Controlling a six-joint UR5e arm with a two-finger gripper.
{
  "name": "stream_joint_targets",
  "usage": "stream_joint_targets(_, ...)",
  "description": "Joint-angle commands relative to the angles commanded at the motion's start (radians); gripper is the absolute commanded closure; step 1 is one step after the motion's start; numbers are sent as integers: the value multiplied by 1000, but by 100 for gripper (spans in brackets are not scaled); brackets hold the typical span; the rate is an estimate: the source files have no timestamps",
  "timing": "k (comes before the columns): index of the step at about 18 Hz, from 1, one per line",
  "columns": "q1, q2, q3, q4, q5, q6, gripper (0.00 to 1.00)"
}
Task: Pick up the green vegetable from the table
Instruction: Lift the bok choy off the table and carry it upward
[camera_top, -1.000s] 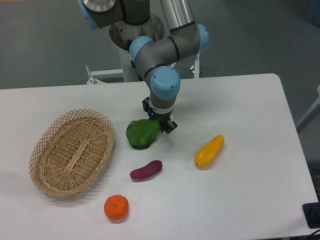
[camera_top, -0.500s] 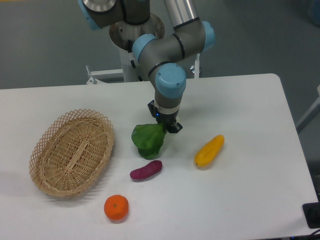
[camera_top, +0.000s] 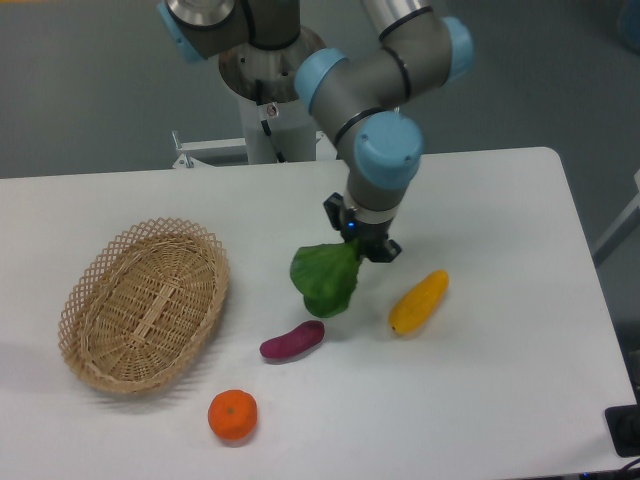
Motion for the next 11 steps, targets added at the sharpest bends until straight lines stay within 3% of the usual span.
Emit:
stream_joint_targets(7, 61, -44, 130, 3, 0, -5, 72)
stream_joint_targets(11, 86, -71, 175, 3, 0, -6, 82)
